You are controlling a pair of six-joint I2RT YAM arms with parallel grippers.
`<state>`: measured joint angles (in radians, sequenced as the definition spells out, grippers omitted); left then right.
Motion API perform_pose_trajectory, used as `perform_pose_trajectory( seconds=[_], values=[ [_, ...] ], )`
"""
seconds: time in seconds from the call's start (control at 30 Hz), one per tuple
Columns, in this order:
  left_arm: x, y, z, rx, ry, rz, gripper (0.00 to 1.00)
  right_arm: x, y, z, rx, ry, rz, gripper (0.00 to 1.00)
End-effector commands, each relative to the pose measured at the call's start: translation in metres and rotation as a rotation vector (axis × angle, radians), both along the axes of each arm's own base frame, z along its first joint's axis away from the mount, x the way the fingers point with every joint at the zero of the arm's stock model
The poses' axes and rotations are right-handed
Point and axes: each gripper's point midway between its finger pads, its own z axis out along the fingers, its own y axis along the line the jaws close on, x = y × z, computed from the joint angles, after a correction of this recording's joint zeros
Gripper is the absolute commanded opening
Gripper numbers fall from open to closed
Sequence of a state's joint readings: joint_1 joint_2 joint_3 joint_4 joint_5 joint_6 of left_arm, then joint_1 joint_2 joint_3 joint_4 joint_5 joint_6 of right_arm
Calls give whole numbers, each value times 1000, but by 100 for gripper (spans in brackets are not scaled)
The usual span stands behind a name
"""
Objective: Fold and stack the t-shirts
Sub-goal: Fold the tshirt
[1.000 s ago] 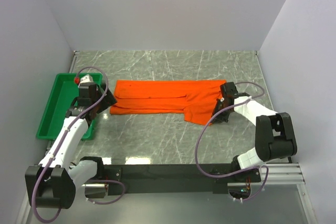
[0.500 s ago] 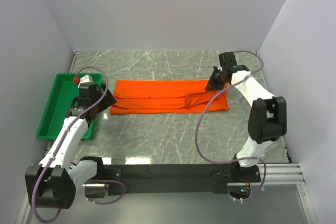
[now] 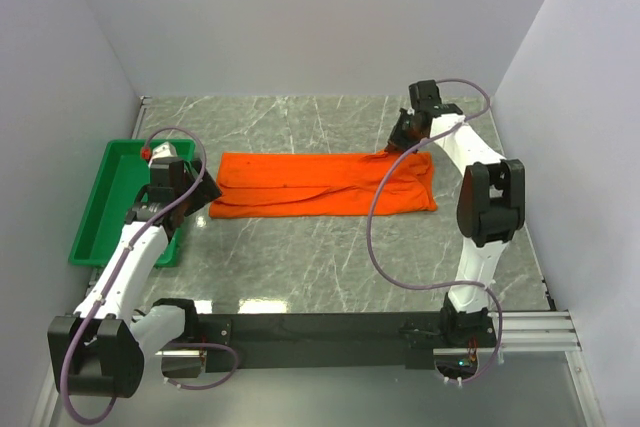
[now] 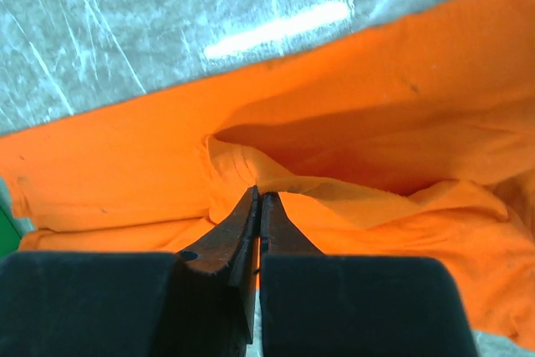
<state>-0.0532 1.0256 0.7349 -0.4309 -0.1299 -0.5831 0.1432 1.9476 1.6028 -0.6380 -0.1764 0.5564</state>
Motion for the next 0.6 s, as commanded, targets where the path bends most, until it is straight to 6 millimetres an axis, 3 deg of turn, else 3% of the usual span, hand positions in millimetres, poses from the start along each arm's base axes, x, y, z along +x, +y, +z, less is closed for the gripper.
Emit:
perform_pose_trajectory(
  seconds=[0.0, 0.23, 0.33, 0.4, 0.47, 0.5, 0.57],
  values=[
    [4, 3, 3, 26, -16, -2, 97, 23, -1, 17, 19, -72, -9, 1],
    [4, 2, 0, 23, -5, -6, 97, 36, 8, 2, 58, -69, 30, 7],
    [4, 2, -2, 20, 4, -7, 96, 38, -2, -4, 26, -77, -18, 8],
    [3, 0, -5, 14, 15, -15, 95, 38, -9, -6, 22, -87, -56, 20],
    [3, -3, -8, 5, 24, -23, 95, 38, -15, 6, -15, -134, -70, 27],
    [3, -4, -9, -3, 27, -30, 95, 37, -13, 9, -16, -155, -57, 35],
    [4, -8, -13, -18, 46, -38, 92, 32, -1, 30, -35, -229, 15, 42]
  ],
)
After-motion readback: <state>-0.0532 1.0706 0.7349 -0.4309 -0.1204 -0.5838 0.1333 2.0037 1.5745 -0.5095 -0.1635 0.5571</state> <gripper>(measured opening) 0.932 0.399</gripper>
